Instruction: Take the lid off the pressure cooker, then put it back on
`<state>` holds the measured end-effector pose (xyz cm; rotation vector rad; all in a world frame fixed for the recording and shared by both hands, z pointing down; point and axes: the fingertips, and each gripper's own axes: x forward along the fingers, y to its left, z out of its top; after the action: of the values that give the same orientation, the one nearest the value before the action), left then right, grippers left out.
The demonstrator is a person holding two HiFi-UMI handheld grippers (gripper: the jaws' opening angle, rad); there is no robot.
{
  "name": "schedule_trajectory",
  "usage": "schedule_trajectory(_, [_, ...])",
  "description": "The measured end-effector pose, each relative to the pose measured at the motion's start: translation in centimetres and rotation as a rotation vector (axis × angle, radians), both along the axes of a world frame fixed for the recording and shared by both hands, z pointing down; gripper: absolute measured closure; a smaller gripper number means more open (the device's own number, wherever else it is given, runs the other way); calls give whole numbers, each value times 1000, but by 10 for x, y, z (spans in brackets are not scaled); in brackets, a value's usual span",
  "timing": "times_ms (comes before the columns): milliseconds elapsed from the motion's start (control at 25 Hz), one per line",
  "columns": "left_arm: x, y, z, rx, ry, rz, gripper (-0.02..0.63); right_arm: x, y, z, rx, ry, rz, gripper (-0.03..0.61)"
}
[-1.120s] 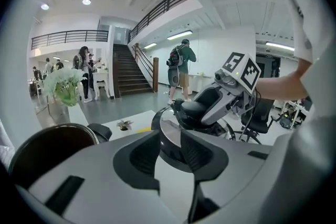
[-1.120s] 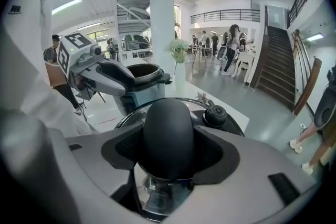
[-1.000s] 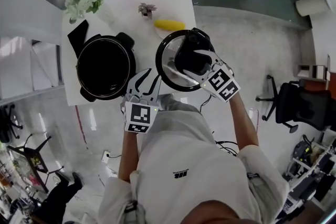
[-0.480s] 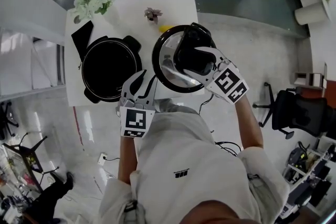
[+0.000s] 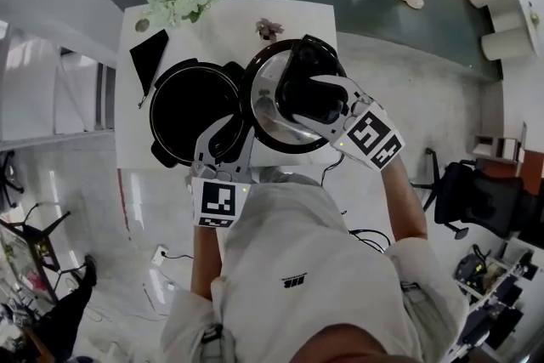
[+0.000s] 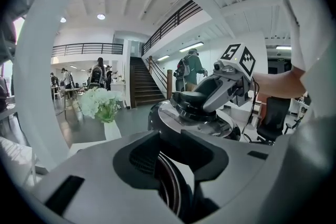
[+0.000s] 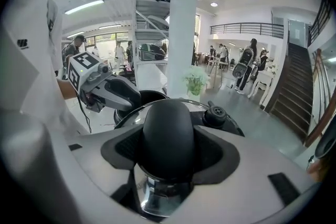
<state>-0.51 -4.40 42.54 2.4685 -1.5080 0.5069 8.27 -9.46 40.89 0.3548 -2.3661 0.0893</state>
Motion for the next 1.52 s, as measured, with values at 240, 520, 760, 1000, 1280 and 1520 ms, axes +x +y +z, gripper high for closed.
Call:
schedule_trajectory(240, [-38,-3,-3,9,14,-42,477,-41,-3,-2,-14,5,-55,304])
schedule_trajectory(520, [-78,1,-3,7,41,-93,477,-86,1,-1,-31,13,-123,304])
schedule_trajectory(760, [-106,6,-3,7,50,-126,477,-115,6,3,-47,28,-171,304])
schedule_trajectory(1000, [-127,12,-4,6,60,-156,477,-139,16,6,-62,49,-231,304])
schedule_trajectory(1280, [-145,15,-2,-3,68,-179,477,-165,30,13,-87,73,-318,304])
schedule_trajectory(1520, [-159,21,2,-16,68,-204,477,-183,40,20,-103,103,-393,304])
